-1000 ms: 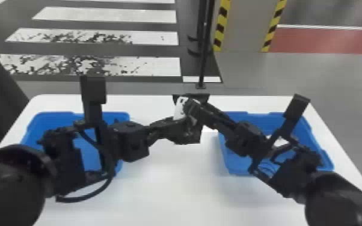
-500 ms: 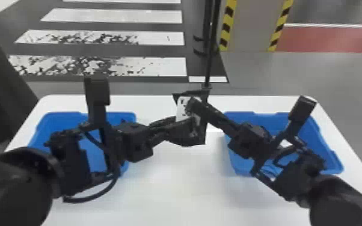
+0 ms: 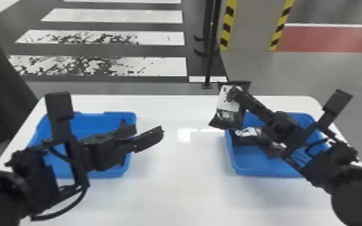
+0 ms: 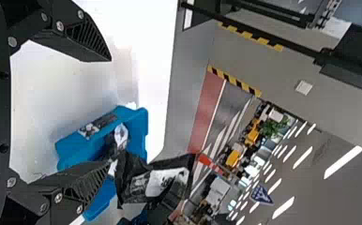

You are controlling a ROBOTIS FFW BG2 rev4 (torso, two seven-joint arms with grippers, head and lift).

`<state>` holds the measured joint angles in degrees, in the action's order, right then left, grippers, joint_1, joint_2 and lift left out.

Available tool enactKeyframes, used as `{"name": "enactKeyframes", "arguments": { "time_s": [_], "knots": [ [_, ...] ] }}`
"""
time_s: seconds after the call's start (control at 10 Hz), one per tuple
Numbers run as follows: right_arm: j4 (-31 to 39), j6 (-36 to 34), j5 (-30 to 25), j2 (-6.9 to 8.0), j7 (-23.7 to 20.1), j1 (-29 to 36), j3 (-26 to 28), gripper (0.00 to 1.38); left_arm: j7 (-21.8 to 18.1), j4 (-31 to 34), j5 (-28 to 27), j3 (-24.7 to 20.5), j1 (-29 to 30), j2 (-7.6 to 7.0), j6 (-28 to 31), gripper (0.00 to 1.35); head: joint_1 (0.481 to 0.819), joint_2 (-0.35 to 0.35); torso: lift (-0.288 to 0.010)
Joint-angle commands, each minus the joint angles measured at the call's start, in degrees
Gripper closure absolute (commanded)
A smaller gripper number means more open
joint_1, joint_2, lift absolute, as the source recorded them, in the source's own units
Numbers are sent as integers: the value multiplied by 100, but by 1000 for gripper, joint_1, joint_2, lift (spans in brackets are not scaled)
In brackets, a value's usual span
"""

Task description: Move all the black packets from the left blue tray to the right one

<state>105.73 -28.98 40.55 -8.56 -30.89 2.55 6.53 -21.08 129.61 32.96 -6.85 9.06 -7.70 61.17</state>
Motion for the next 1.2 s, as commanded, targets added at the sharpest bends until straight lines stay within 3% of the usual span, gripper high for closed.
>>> {"name": "enactKeyframes", "arguments": {
  "time_s": [0.0, 0.3, 0.4, 0.5, 0.6, 0.8, 1.1],
  "knots": [
    [-484, 44, -239, -84, 83, -227, 318, 1277, -1, 166, -108, -400, 218, 23, 0, 131, 695, -38, -140],
    [-1355, 142, -1325, -242, 496, -579, 821, 1234, -1, 447, -223, -1086, 668, 84, 14, 133, 695, -80, -140],
    [-1665, 142, -1553, -313, 601, -677, 866, 947, -1, 475, -280, -1200, 739, 110, 14, 131, 695, -89, -140],
    [-1651, 142, -1713, -383, 707, -635, 866, 409, -1, 475, -325, -1257, 753, 110, 14, 131, 695, -104, -140],
    [-1454, 156, -1839, -383, 795, -508, 866, 59, -1, 475, -417, -1291, 739, 119, 14, 131, 695, -115, -140],
    [-624, 170, -1942, -313, 926, 12, 900, 150, 8, 377, -645, -1394, 626, 128, 141, 134, 695, -117, -140],
    [951, 184, -1405, -119, 909, 1039, 946, 170, 17, -397, -1045, -1405, 78, 110, 380, 153, 695, -57, -140]
  ]
}}
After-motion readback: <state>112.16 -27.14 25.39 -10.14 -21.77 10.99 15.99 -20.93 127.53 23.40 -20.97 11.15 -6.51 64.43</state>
